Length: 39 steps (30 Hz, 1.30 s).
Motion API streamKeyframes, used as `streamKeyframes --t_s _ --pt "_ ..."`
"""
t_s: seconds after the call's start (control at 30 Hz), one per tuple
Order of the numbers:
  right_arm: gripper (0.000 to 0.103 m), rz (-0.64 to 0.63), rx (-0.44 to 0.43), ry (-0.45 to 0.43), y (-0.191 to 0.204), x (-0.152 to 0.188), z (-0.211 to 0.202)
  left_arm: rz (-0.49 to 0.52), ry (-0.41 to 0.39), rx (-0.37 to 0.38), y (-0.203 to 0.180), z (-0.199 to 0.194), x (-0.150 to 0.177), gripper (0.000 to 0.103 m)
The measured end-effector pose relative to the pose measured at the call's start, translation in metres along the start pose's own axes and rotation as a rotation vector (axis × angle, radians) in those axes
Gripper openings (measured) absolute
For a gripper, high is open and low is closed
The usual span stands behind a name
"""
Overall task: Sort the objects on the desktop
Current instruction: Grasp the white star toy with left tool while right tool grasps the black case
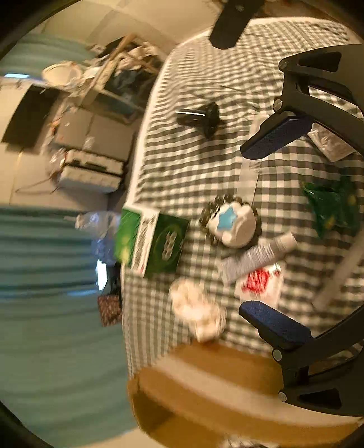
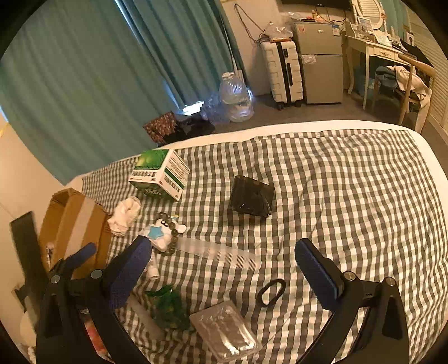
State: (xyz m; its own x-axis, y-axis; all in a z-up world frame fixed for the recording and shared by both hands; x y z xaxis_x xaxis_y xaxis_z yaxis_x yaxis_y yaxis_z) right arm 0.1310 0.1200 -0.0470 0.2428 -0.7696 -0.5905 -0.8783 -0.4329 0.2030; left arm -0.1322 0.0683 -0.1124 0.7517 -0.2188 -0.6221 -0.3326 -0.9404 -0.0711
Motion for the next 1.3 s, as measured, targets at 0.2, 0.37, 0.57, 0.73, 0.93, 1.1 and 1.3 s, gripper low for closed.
streamKeyframes --t_s 0.2,0.37,0.57,0.73,0.93,1.1,1.3 --pt "0.103 -0.023 0.043 0.039 -0.005 -0.001 0.036 0.040 0.064 -0.025 -0.006 0.058 0.001 0.103" --pt "0.103 0.045 0.056 0.068 -0.024 -0.007 0.068 -0.052 0.099 0.025 0.007 0.077 0.000 0.103" --pt "0.103 0.085 0.090 0.070 -0.037 -0.018 0.097 -0.073 0.120 0.055 0.014 0.080 -0.007 0.103" --pt "0.095 0.103 0.079 0.078 -0.040 -0.028 0.116 -0.044 0.199 0.023 0.022 0.084 -0.006 0.097" --pt "0.062 0.071 0.119 0.119 -0.041 -0.021 0.126 -0.091 0.261 0.103 0.031 0.090 0.002 0.078" --pt "0.061 0.097 0.096 0.117 -0.045 -0.022 0.121 -0.027 0.262 0.116 0.021 0.093 0.004 0.064" --pt "0.060 0.095 0.091 0.114 -0.044 -0.021 0.117 0.050 0.227 0.085 0.016 0.091 0.005 0.054"
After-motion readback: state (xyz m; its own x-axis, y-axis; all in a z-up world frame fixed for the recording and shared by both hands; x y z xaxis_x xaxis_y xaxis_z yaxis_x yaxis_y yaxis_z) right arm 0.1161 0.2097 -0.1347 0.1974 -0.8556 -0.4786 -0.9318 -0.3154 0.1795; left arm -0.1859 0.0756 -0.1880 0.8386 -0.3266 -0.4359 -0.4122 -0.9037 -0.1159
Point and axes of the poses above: each gripper's, at about its wrist camera, not at the fingertips, and z roughly the way its jaws point, y to its left, x to its underside, the point moved 6 cm from there along z, roughly the way its jaws point, and after that the axes turned 1 degree about -x, right-handed, at the moved point
